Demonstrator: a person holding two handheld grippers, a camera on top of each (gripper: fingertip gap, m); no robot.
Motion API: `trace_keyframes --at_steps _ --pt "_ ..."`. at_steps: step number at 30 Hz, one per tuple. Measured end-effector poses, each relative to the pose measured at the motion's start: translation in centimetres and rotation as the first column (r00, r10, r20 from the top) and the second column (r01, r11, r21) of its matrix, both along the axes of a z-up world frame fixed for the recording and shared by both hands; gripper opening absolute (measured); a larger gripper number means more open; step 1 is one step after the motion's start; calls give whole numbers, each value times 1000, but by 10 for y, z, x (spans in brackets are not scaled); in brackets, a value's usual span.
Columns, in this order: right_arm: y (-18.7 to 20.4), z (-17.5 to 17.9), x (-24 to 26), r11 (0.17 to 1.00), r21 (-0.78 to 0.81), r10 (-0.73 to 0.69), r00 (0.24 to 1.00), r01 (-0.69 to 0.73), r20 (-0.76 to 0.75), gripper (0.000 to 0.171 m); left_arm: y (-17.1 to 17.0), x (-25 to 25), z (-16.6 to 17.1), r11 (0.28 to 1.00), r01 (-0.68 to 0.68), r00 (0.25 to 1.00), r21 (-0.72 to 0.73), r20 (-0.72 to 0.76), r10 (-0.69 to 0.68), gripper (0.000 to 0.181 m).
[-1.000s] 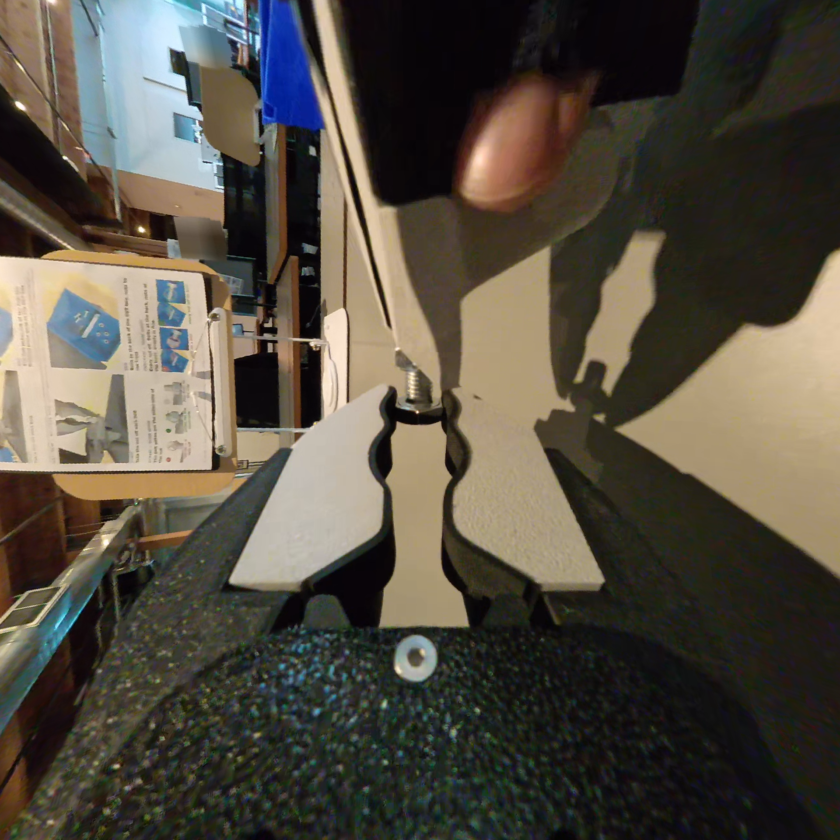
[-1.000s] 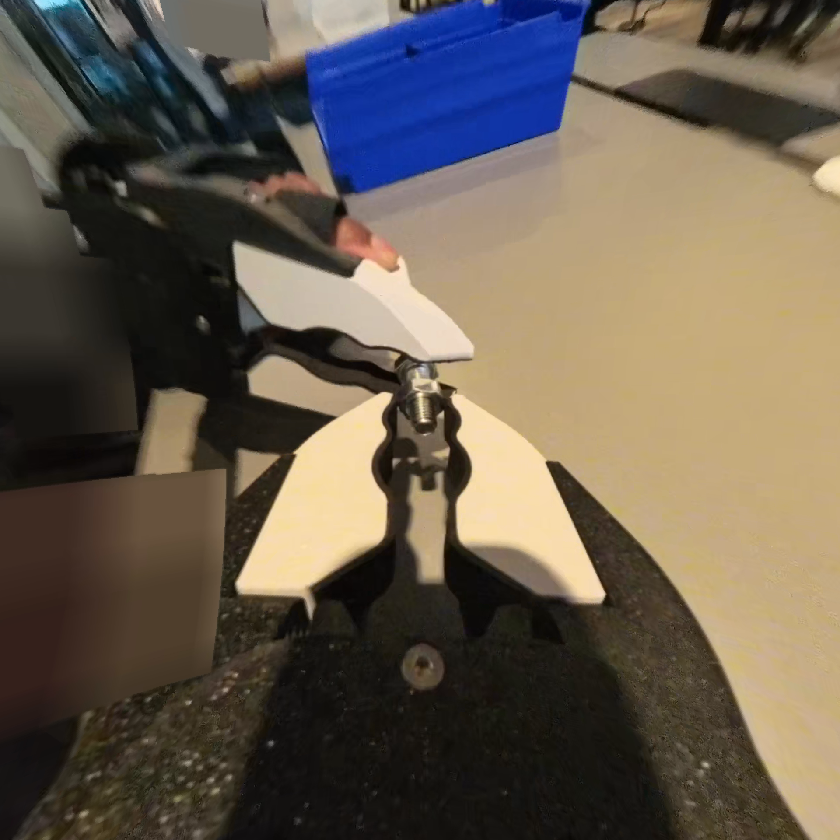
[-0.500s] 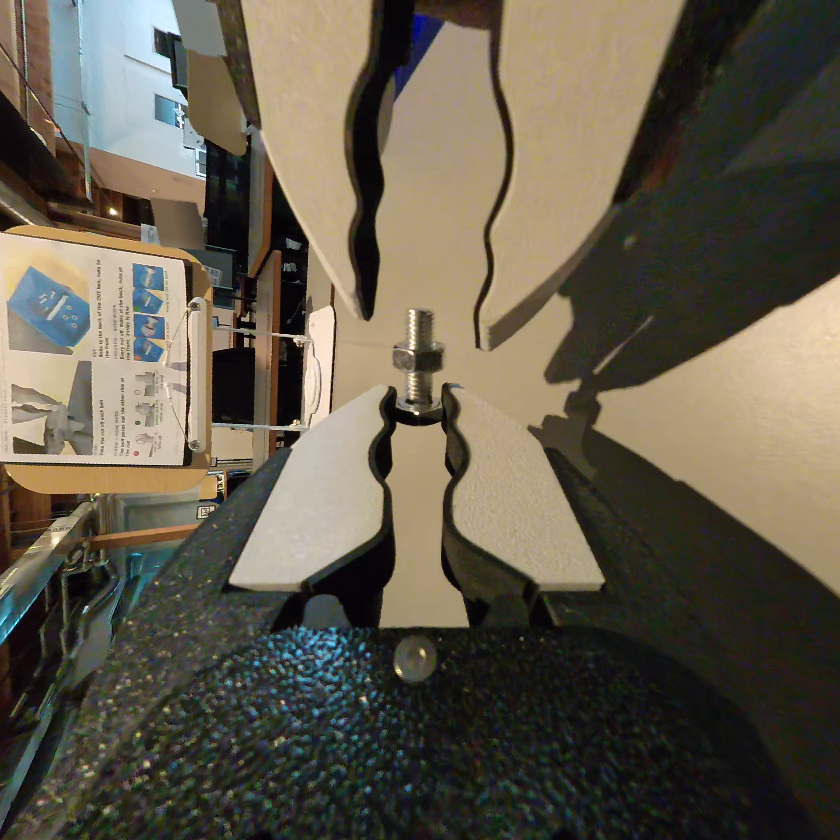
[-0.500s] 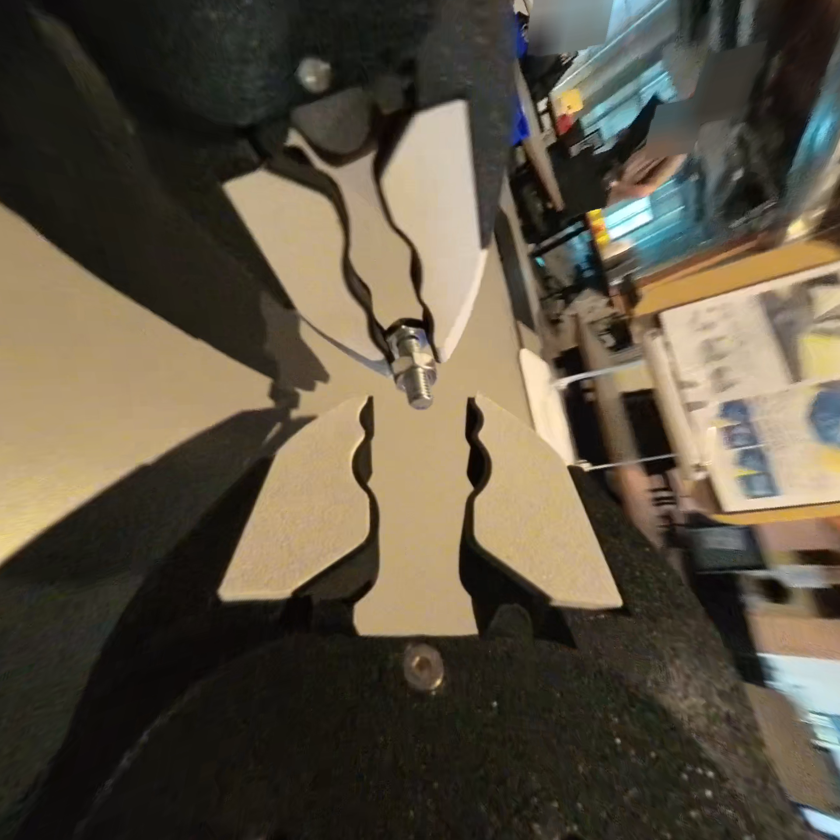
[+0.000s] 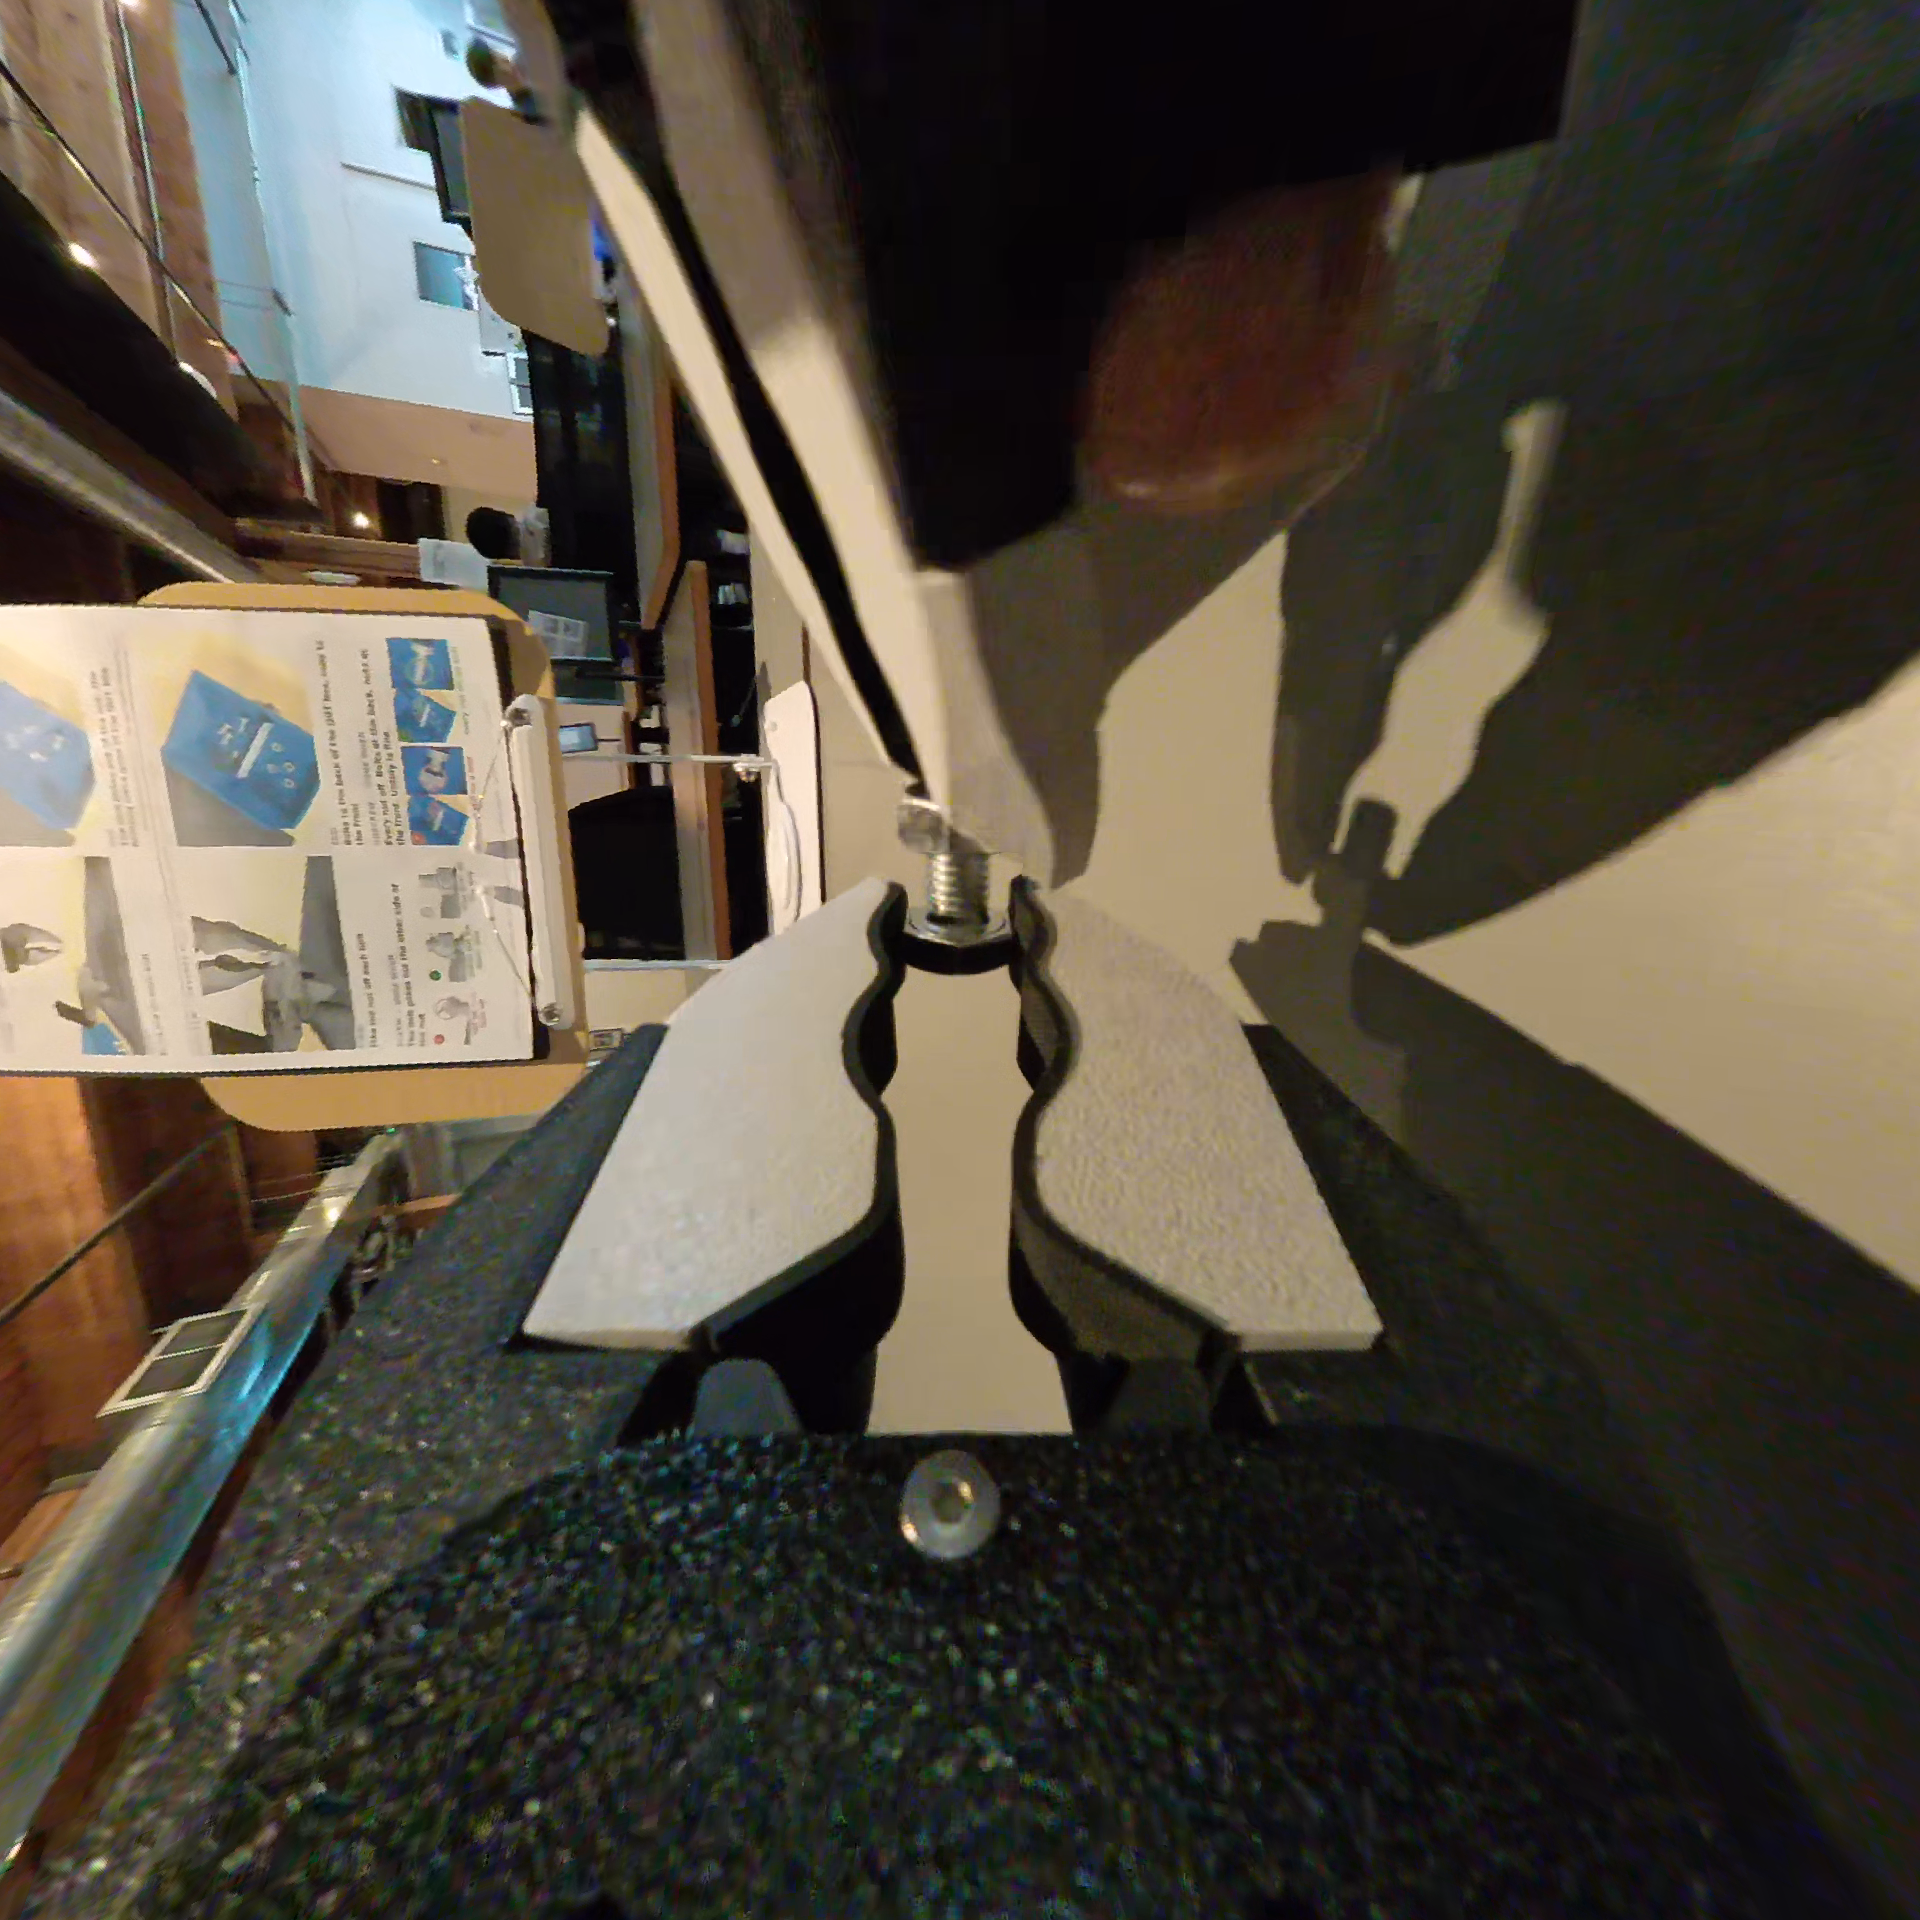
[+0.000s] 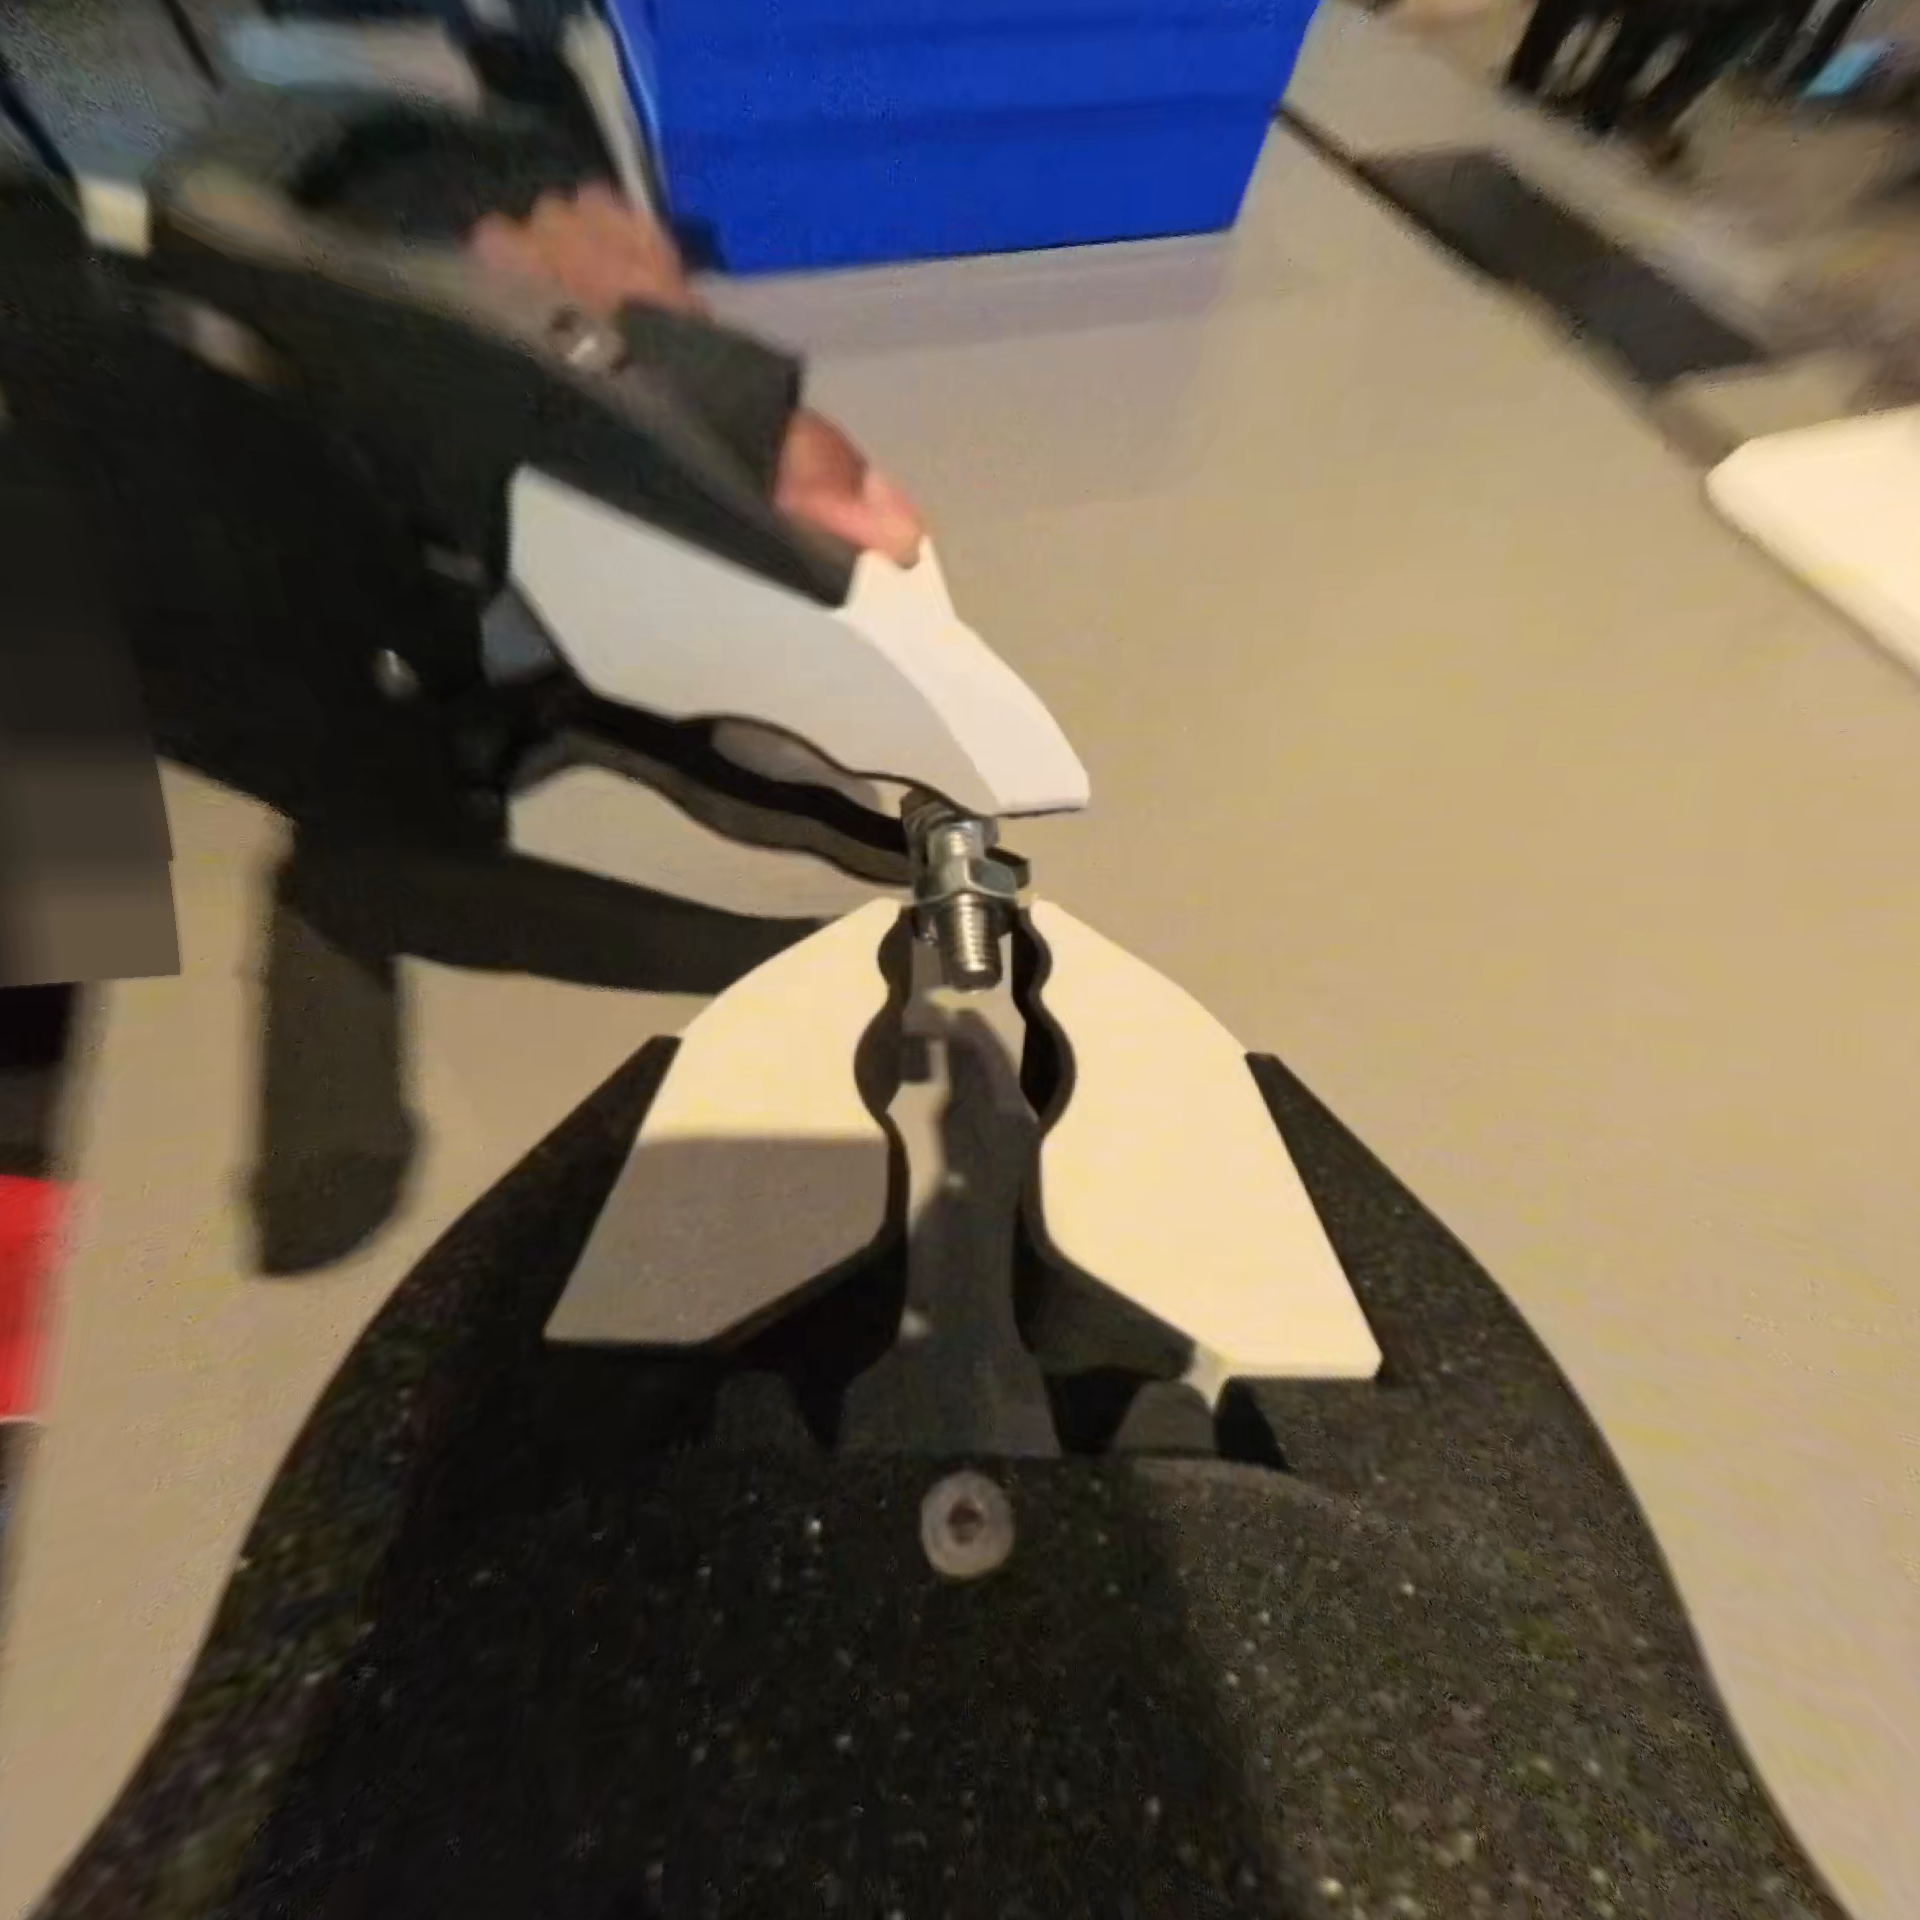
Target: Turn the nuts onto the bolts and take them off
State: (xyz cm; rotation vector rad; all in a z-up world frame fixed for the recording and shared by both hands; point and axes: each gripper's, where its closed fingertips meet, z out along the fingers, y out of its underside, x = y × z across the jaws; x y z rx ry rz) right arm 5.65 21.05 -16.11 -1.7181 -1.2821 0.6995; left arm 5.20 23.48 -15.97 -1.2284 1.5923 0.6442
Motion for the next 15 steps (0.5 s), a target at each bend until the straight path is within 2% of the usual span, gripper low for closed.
trace_keyframes --at_steps 3,4,6,8,10,13,15 --pt "-5 6 -2 929 -363 -7 974 -77 -225 18 0 1 2 1000 4 1000 -10 29 -4 18" --pt "-6 10 -2 898 -424 -10 956 -121 -294 21 0 1 3 1000 5 999 -19 42 -4 18" --pt "-4 15 1 885 -437 -4 938 -158 -348 39 0 0 3 999 -2 998 -34 57 4 19" --pt "1 15 7 946 -301 27 956 -118 -292 42 1 0 3 999 -1 998 -49 69 4 19" --pt "8 14 13 997 -50 48 985 -57 -166 43 1 -1 2 998 2 997 -62 79 3 19" --pt "10 17 15 943 327 53 998 -60 32 40 -1 1 2 997 11 996 -80 91 -4 19" --pt "7 16 12 875 473 48 992 -99 118 38 -2 2 1 996 18 996 -90 94 -9 19"
